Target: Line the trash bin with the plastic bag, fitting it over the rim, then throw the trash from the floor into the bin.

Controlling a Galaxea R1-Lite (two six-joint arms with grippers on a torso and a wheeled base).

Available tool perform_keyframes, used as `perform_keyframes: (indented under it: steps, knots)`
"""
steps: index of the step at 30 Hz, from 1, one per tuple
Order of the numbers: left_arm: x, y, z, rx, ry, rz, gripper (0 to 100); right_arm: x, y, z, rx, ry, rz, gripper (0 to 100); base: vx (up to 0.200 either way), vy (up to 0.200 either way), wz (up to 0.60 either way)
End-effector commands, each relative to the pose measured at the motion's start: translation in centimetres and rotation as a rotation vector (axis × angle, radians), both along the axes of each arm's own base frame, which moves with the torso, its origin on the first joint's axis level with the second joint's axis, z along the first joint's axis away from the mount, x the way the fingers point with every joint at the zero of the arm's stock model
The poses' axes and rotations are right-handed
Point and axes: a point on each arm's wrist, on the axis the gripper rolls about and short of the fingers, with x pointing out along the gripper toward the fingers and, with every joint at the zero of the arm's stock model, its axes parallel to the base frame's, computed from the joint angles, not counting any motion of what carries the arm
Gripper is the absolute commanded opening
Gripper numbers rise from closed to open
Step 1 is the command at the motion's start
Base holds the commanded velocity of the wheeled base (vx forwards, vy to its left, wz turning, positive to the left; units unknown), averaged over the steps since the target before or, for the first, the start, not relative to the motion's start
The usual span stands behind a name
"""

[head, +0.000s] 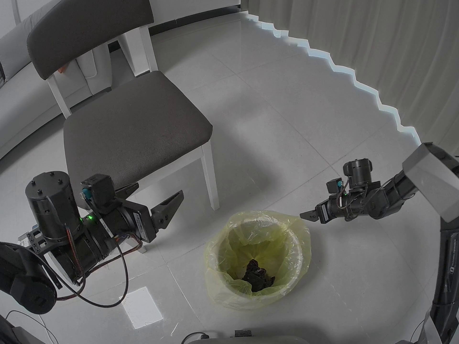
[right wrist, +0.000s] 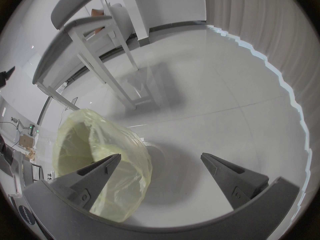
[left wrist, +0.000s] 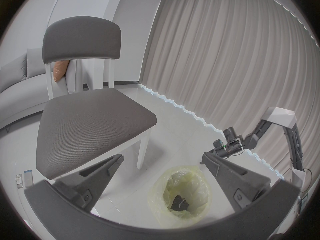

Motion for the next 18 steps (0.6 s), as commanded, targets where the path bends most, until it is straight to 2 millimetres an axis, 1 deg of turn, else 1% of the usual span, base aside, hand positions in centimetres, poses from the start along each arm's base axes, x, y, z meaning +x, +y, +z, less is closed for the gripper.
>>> perform_keyframes:
  steps: [1, 6, 8, 11, 14, 16, 18]
  knots:
    - [0.5, -0.2, -1.1, 0.03, 0.027, 0.004, 100, 3.0, 2.2, -7.2, -0.031, 0.133, 0.047, 100, 0.0, 0.0, 0.0]
    - [0.6, 0.0, -1.2, 0.031, 0.028, 0.014, 100, 4.3, 2.5, -7.3, -0.043, 0.184, 0.05, 100, 0.0, 0.0, 0.0]
    - [0.6, 0.0, -1.2, 0.031, 0.028, 0.014, 100, 4.5, 2.6, -7.2, -0.047, 0.186, 0.053, 100, 0.0, 0.0, 0.0]
    - [0.9, -0.2, -1.6, 0.041, 0.043, 0.013, 100, 5.4, 3.2, -7.6, -0.085, 0.202, 0.1, 100, 0.0, 0.0, 0.0]
    - [1.0, -0.3, -1.9, 0.047, 0.053, 0.013, 100, 6.0, 3.3, -7.6, -0.116, 0.226, 0.125, 100, 0.0, 0.0, 0.0]
    - [1.0, -0.3, -1.9, 0.046, 0.051, 0.013, 100, 6.1, 3.0, -6.9, -0.124, 0.256, 0.123, 100, 0.0, 0.0, 0.0]
    - [1.0, -0.3, -1.7, 0.042, 0.045, 0.013, 100, 6.2, 2.5, -5.9, -0.122, 0.247, 0.113, 100, 0.0, 0.0, 0.0]
